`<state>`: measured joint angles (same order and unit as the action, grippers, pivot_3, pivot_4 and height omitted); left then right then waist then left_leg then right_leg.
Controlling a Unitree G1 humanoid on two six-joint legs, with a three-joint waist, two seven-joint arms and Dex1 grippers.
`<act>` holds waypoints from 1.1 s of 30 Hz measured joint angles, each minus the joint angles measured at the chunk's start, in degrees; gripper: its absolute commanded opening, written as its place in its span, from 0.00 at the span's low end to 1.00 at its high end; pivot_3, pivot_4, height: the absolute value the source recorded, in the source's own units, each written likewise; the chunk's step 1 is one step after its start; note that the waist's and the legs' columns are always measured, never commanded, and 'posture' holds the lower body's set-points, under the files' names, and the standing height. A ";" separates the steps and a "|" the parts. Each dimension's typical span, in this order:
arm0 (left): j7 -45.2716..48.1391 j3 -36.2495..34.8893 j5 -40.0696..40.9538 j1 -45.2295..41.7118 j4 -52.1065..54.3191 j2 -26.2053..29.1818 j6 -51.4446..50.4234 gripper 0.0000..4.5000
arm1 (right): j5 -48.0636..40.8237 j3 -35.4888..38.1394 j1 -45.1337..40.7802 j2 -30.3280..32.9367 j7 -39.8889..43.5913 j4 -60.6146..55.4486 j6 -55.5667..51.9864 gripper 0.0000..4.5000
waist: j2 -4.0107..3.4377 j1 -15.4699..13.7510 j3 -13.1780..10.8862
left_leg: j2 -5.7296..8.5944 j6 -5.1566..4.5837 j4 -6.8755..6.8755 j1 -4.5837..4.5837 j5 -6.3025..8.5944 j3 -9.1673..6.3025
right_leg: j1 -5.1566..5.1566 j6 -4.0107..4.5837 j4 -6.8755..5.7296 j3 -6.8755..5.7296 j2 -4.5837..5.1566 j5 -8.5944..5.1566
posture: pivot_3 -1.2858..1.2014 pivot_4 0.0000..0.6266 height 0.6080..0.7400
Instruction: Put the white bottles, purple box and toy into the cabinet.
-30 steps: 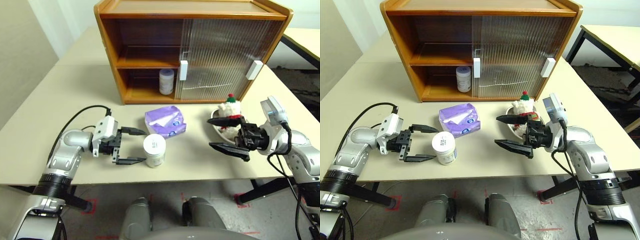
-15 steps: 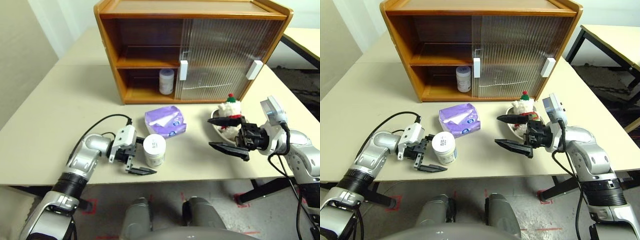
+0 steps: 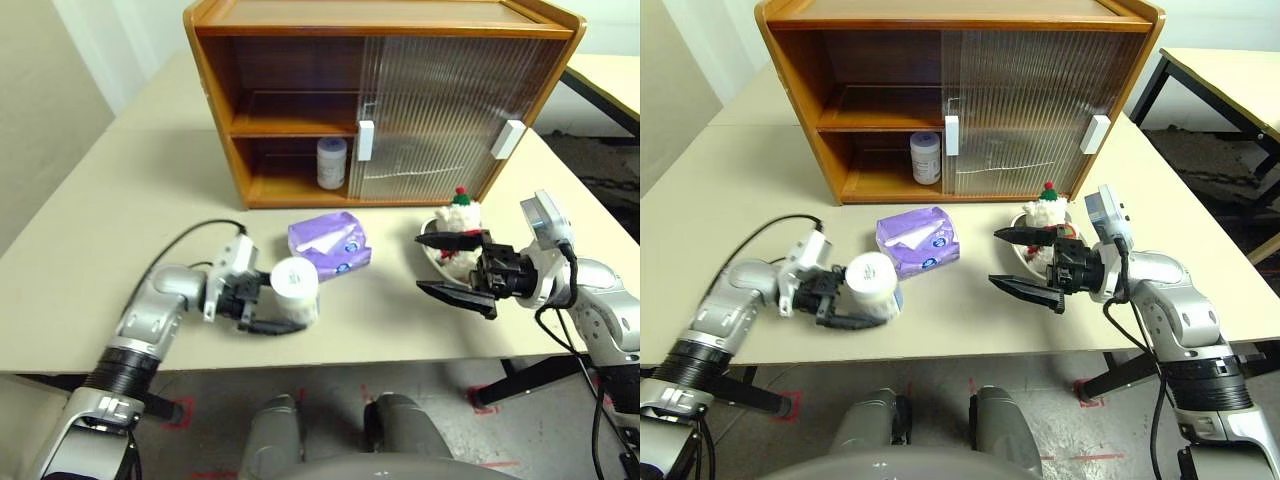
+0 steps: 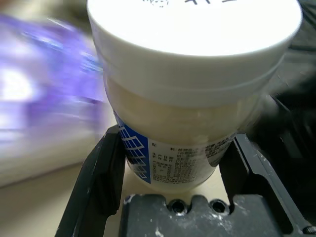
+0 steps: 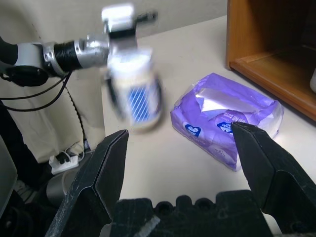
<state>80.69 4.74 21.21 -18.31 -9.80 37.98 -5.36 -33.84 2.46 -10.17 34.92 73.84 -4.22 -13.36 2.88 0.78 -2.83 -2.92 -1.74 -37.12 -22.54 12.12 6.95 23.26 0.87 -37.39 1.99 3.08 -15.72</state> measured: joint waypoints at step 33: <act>-51.54 -2.52 -19.44 -28.28 -43.22 -21.58 9.37 0.67 | 1.28 -5.83 3.28 -9.03 -10.02 -6.10 0.14 1.00 | 0.12 -0.21 0.01 | 0.14 -0.01 -0.28 -0.70 -0.01 -0.12 | 0.39 -0.91 0.06 -0.08 -0.11 0.57 | 0.52 0.01 1.00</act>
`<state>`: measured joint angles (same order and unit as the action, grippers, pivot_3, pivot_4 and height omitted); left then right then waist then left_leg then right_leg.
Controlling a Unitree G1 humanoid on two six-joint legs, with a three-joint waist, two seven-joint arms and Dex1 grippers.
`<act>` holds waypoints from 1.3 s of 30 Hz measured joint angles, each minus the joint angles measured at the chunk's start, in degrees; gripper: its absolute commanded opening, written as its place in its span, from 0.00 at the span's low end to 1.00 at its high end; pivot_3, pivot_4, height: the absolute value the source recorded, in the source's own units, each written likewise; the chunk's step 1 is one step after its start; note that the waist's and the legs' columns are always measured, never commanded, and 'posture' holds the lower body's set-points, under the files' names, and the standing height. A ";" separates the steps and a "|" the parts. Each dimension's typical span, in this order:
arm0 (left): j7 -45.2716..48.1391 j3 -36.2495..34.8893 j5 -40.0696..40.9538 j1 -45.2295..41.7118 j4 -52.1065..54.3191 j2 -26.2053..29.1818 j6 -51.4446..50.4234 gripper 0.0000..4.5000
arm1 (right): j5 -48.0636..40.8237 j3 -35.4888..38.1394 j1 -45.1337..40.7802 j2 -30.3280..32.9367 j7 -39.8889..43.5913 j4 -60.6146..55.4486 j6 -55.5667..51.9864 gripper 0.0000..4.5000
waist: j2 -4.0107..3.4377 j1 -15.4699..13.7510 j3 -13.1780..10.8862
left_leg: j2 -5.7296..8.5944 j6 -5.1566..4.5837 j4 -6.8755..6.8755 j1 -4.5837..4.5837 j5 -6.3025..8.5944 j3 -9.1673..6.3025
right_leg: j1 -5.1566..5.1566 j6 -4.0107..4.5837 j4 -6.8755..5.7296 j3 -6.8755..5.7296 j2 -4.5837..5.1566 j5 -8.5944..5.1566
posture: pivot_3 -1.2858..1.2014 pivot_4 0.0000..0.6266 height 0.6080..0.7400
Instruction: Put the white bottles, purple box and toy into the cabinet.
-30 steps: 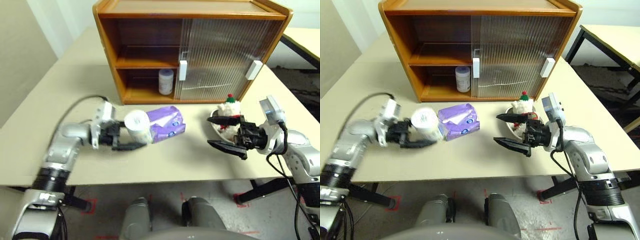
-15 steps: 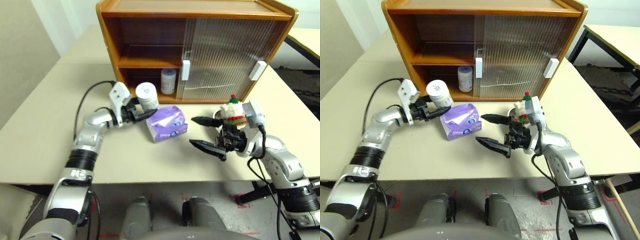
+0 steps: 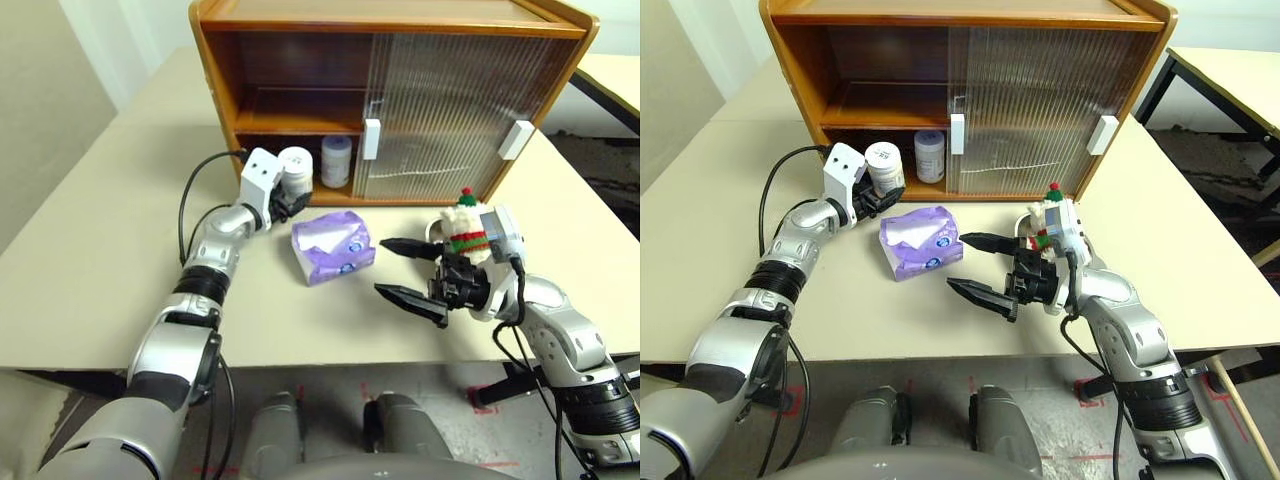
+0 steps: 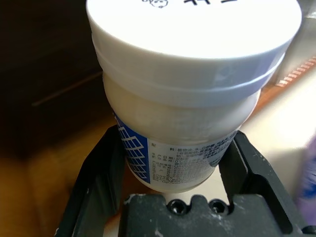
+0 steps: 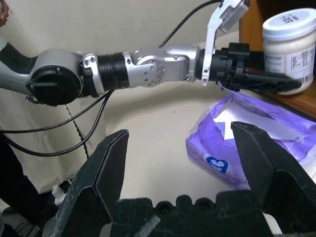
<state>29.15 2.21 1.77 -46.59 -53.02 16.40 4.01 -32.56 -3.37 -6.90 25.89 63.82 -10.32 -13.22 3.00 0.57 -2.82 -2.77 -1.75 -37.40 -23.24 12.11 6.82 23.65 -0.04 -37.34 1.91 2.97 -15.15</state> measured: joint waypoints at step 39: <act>-17.64 -5.73 -2.45 -13.88 -20.64 -6.46 2.56 1.00 | 0.71 0.41 3.14 -3.57 -13.60 -7.99 -3.22 1.00 | 0.44 0.48 -2.53 | 0.00 -0.01 0.04 -0.04 0.00 -0.01 | 0.02 0.04 0.03 0.01 0.00 0.05 | 0.50 0.16 1.00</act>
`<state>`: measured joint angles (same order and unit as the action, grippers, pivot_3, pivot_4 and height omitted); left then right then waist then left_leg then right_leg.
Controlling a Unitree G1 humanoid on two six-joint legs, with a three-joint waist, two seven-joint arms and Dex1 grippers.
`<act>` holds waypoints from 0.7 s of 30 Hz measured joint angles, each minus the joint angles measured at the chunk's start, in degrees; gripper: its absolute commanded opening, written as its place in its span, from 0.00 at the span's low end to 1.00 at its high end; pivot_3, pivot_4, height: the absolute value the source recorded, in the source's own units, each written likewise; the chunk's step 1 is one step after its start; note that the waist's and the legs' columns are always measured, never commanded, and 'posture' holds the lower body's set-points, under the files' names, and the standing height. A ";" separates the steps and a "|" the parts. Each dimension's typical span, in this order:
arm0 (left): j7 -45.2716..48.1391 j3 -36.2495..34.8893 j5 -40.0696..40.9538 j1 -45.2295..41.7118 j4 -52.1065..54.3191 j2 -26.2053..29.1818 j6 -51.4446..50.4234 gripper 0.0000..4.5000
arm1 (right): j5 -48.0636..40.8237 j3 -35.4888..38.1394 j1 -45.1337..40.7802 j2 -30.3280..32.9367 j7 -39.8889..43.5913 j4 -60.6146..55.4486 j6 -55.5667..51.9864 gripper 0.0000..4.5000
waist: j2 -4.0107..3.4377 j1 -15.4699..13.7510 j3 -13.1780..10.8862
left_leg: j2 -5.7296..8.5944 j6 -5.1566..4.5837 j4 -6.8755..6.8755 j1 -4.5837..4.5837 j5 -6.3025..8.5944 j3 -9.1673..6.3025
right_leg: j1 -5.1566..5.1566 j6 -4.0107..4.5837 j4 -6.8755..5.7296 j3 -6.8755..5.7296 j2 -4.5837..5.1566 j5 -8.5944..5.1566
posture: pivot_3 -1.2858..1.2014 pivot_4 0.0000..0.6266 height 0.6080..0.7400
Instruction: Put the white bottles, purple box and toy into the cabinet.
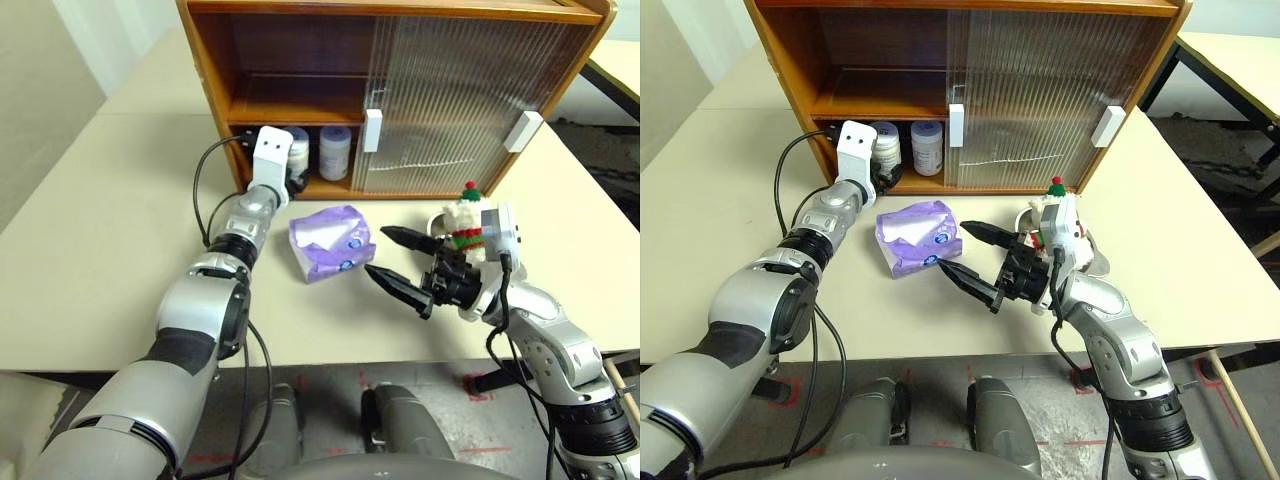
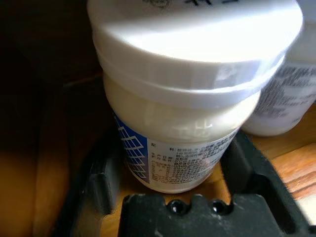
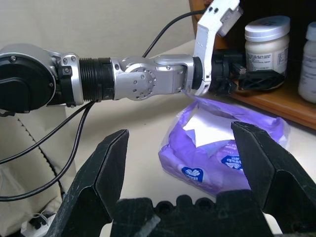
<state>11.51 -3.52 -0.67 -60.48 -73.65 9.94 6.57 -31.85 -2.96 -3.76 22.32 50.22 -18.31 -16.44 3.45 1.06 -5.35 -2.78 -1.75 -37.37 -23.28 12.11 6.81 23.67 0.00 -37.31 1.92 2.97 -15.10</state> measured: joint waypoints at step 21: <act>5.69 -0.45 0.07 6.67 6.48 -0.19 2.89 1.00 | 0.66 -2.12 -5.12 -1.54 2.73 5.10 1.22 1.00 | 0.00 0.88 0.11 | 0.01 0.00 0.01 0.02 0.00 0.00 | -0.02 0.07 -0.03 0.00 0.00 0.05 | 0.53 0.07 1.00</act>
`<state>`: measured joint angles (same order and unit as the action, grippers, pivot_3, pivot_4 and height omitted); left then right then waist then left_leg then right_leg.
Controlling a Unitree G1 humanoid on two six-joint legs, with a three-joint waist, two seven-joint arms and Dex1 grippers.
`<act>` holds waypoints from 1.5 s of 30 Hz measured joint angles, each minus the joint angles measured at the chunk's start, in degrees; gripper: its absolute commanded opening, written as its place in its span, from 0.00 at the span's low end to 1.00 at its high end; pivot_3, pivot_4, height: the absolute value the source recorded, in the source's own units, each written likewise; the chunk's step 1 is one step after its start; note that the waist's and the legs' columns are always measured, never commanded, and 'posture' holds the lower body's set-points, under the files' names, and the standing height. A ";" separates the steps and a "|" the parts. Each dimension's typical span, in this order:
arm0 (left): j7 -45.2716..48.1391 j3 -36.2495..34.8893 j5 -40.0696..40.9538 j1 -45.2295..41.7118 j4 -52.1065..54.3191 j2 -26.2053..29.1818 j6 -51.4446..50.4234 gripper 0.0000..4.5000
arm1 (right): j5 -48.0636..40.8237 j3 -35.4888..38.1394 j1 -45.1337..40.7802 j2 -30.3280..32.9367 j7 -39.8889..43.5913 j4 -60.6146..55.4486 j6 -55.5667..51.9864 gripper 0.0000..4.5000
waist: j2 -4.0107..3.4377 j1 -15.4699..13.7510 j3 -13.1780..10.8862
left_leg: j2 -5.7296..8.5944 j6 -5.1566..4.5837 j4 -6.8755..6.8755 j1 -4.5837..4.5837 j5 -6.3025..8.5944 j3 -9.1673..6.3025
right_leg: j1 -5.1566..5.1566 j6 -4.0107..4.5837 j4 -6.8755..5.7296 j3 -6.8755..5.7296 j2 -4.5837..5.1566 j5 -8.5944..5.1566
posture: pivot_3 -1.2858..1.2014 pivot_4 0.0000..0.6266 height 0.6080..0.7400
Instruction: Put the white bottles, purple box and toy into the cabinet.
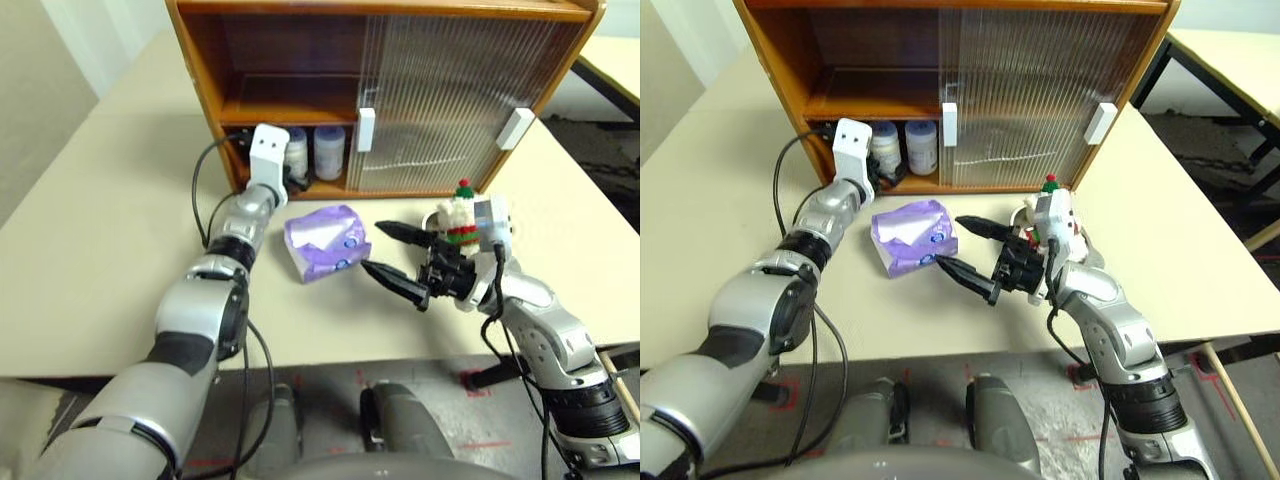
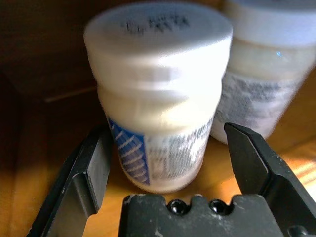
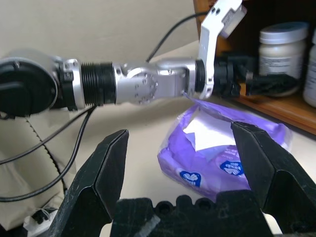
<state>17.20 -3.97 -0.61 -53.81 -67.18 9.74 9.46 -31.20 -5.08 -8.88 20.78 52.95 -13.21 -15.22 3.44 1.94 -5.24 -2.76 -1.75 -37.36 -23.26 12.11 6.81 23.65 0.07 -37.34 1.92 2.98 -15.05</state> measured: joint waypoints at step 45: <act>19.49 5.62 21.29 27.80 59.03 11.74 -56.99 0.33 | 1.99 -0.57 -3.21 -1.31 2.19 7.24 5.26 1.00 | -0.51 0.24 2.17 | -0.04 0.02 -0.20 0.16 -0.02 -0.02 | -0.12 0.08 -0.11 -0.01 0.04 0.19 | 0.52 0.00 1.00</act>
<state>36.69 1.65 20.69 -26.01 -8.14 21.48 -47.53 -29.21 -5.65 -12.08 19.47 55.14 -5.97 -9.95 2.93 2.18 -3.07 -2.81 -1.74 -37.56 -23.10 12.09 6.79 23.53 0.15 -37.44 1.91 3.02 -14.86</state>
